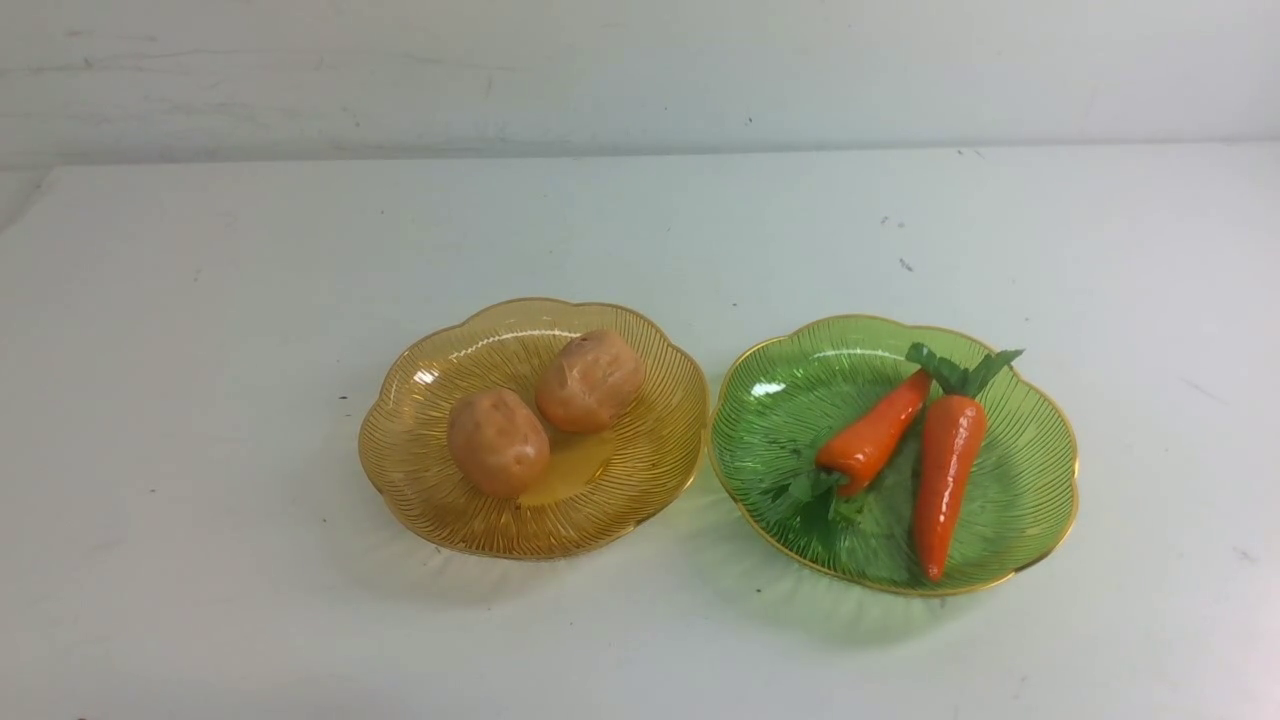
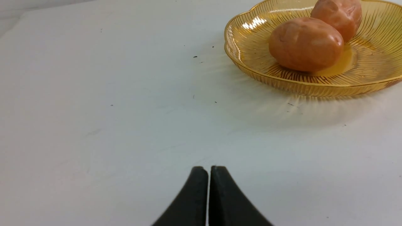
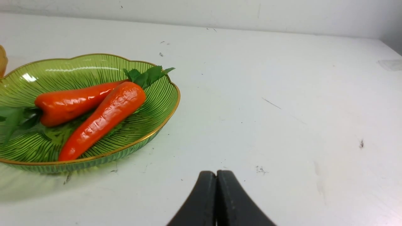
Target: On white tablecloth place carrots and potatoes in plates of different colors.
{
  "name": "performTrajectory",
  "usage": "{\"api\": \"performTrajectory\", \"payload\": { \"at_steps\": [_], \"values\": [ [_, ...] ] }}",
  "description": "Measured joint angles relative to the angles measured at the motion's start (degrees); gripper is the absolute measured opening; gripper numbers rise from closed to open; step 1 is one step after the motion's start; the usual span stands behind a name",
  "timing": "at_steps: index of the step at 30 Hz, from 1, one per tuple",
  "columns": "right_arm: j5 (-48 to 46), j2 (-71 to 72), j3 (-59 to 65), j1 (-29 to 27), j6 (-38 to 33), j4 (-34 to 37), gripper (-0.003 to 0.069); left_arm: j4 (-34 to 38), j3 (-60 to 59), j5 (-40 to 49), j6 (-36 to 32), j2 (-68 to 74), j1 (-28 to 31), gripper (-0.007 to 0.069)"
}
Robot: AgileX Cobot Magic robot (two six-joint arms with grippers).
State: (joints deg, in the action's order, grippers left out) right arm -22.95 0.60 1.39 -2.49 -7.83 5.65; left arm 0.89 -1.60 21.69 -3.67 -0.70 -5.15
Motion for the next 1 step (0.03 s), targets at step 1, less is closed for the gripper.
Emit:
{"api": "performTrajectory", "payload": {
  "at_steps": [1],
  "values": [
    [0.00, 0.00, 0.00, 0.00, 0.00, 0.00, -0.0015, 0.00, 0.00, 0.00, 0.00, 0.00, 0.00, -0.0004]
  ]
}}
